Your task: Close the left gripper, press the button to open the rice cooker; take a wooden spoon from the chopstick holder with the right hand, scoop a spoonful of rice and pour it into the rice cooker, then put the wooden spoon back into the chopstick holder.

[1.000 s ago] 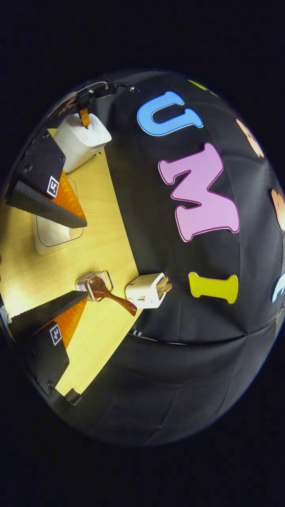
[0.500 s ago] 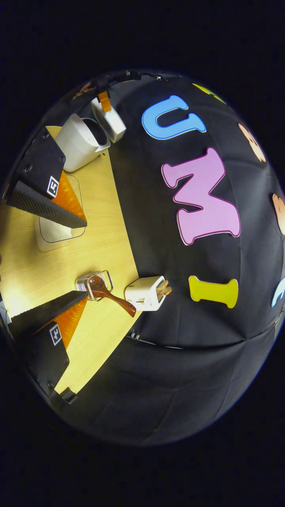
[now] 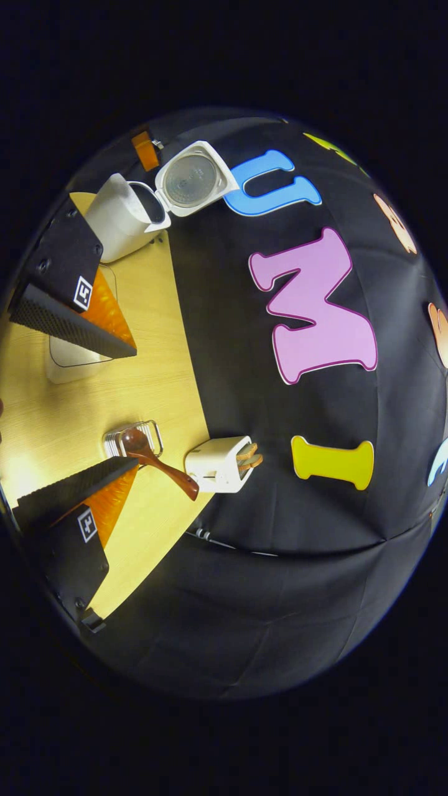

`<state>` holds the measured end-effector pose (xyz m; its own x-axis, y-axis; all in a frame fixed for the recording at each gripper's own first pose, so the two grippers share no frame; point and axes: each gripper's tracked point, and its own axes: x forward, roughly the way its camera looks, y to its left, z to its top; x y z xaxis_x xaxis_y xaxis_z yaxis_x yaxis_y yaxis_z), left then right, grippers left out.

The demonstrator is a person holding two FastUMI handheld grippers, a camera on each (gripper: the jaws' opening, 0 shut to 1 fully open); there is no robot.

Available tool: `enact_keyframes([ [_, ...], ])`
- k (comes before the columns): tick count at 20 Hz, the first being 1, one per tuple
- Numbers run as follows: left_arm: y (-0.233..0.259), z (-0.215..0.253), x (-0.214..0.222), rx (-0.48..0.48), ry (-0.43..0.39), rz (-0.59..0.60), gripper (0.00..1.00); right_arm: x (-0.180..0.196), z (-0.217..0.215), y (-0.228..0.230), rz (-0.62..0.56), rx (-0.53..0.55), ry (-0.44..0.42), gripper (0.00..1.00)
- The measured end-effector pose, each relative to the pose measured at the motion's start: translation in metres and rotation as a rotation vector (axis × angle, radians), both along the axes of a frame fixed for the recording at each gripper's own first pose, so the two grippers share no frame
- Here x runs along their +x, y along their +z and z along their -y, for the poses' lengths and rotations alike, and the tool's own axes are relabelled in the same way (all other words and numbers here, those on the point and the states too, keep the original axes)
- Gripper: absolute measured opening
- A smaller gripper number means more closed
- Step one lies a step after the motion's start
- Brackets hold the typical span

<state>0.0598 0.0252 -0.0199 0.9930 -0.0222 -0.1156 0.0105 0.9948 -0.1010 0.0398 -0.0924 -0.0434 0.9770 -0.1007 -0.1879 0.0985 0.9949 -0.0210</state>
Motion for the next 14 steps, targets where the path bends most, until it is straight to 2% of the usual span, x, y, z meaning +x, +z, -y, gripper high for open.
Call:
enact_keyframes([
  [2, 0.001, 0.010, -0.007, 0.010, -0.005, 0.010, 0.06, 0.011, 0.009, 0.003, 0.001, 0.010, -0.001, 0.98],
  [4, 0.005, 0.019, -0.011, 0.020, -0.005, 0.020, 0.12, 0.021, 0.019, 0.005, 0.004, 0.014, -0.006, 0.98],
  [5, 0.008, 0.023, -0.013, 0.023, -0.006, 0.026, 0.20, 0.026, 0.025, 0.006, 0.006, 0.014, -0.010, 0.99],
  [6, 0.009, 0.026, -0.015, 0.026, -0.008, 0.031, 0.17, 0.030, 0.032, 0.006, 0.006, 0.014, -0.014, 0.98],
  [7, 0.012, 0.030, -0.016, 0.027, -0.008, 0.041, 0.34, 0.034, 0.038, 0.005, 0.001, 0.018, -0.017, 0.98],
  [8, 0.016, 0.034, -0.019, 0.022, -0.014, 0.052, 0.35, 0.037, 0.044, 0.004, -0.003, 0.024, -0.017, 0.98],
  [11, 0.017, 0.046, -0.025, 0.008, -0.020, 0.061, 0.99, 0.051, 0.069, 0.004, -0.008, 0.034, -0.041, 0.99],
  [14, 0.008, 0.047, -0.032, 0.031, 0.017, 0.039, 0.96, 0.073, 0.093, -0.005, -0.036, 0.051, -0.059, 0.99],
])
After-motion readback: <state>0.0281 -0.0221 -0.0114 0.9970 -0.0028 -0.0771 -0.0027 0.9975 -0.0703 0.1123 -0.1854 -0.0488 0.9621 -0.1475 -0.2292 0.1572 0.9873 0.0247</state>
